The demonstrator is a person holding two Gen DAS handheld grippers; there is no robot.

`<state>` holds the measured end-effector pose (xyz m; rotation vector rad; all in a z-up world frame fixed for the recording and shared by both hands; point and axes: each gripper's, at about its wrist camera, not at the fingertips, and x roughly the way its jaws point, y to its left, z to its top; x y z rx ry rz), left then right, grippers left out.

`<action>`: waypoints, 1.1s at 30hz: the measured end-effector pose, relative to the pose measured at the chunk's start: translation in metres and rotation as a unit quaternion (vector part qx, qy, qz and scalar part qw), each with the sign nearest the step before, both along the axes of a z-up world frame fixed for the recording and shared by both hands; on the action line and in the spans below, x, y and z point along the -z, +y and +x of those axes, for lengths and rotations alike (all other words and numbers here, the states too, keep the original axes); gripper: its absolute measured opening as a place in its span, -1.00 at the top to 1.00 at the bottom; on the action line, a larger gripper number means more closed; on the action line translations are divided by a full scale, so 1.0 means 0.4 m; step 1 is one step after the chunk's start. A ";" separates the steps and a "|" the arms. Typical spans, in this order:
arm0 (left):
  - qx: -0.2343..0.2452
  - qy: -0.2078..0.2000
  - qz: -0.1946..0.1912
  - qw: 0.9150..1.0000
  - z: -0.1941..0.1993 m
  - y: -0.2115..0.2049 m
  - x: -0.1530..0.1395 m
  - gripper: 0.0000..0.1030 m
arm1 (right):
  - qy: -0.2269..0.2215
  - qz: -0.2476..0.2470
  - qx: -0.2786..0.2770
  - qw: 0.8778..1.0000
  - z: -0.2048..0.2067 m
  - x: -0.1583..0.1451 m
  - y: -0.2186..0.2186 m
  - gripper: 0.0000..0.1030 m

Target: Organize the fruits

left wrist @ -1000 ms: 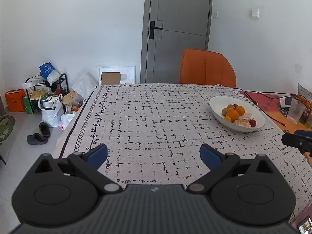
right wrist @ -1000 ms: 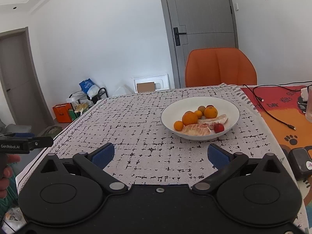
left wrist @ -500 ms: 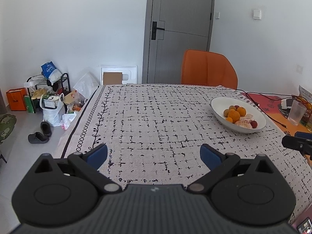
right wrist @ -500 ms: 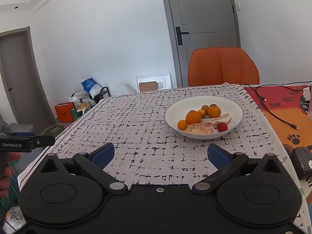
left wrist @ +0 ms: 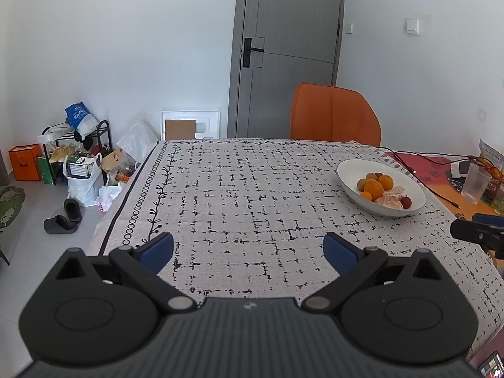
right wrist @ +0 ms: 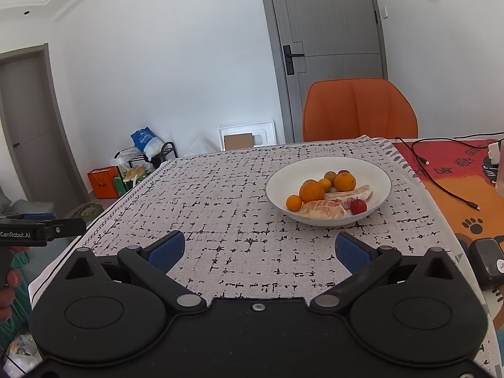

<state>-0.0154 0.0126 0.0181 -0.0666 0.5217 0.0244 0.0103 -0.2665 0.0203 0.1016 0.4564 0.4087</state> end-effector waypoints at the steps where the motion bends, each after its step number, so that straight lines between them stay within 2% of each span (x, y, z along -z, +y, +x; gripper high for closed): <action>1: 0.000 0.000 0.001 1.000 -0.001 -0.001 -0.001 -0.95 | -0.001 0.000 -0.001 1.000 -0.001 -0.001 0.000 -1.00; 33: -0.001 -0.003 0.000 1.000 -0.006 -0.003 -0.009 -0.95 | -0.002 0.004 0.001 1.000 0.002 0.002 0.002 -1.00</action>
